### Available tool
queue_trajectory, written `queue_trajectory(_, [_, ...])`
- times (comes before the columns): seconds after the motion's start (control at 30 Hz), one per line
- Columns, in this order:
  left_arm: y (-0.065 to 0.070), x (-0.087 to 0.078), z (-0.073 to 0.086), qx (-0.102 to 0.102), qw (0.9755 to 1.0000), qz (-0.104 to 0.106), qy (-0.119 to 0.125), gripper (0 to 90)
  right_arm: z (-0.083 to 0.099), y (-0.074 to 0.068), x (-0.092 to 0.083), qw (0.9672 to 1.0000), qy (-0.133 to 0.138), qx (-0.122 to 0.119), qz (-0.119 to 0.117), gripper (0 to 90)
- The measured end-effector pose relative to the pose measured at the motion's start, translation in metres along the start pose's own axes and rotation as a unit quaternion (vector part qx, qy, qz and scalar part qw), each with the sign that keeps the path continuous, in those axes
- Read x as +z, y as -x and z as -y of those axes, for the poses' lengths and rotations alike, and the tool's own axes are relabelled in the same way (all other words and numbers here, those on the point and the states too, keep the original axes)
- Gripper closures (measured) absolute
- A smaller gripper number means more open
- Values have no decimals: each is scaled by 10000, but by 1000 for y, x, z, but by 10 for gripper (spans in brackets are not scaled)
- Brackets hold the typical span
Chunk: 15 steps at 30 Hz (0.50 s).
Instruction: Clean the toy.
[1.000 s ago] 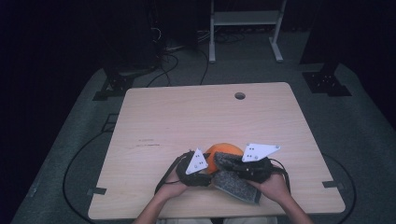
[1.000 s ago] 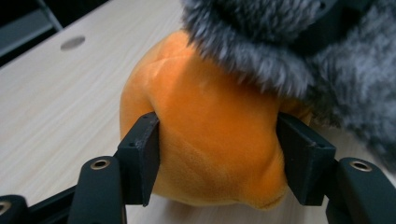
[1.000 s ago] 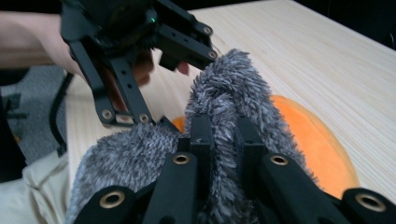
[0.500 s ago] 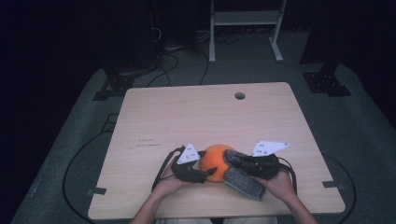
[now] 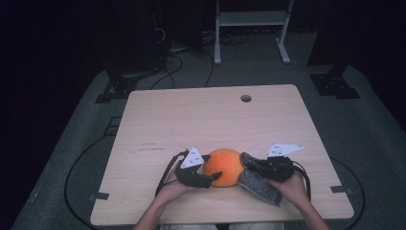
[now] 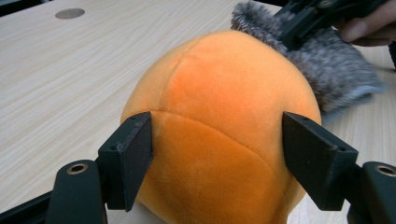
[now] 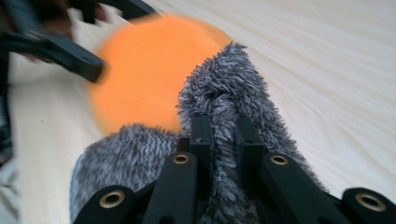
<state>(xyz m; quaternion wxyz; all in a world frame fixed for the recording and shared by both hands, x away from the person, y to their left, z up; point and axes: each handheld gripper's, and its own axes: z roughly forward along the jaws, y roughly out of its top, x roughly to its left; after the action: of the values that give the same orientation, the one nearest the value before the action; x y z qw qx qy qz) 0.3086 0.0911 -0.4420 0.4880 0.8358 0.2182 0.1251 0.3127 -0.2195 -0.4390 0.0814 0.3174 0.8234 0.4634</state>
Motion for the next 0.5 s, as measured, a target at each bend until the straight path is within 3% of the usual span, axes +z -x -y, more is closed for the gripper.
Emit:
queue_trajectory(0.07, [0,0,1,23,10000,-9,-52,267,-1,0,-3,10000,58,8,-41,804])
queue_trajectory(0.17, [2,1,1,95,9999,36,-107,281,-13,-11,-9,9987,402,-165,-277,803])
queue_trajectory(0.27, [2,0,3,137,9997,104,-161,293,-20,-19,-3,9981,389,-340,-337,803])
queue_trajectory(0.33, [-1,-2,1,87,9995,286,-132,284,-16,-18,2,9982,300,-337,-388,803])
queue_trajectory(0.4, [-4,-6,-3,-12,9991,416,44,203,-13,-20,1,9979,236,-456,-386,803])
queue_trajectory(0.47, [-8,-5,-7,-175,9994,242,172,125,-12,-21,-1,9974,187,-541,-445,802])
queue_trajectory(0.5, [-9,-2,-7,-233,9996,176,49,90,-12,-21,-1,9970,185,-570,-484,802])
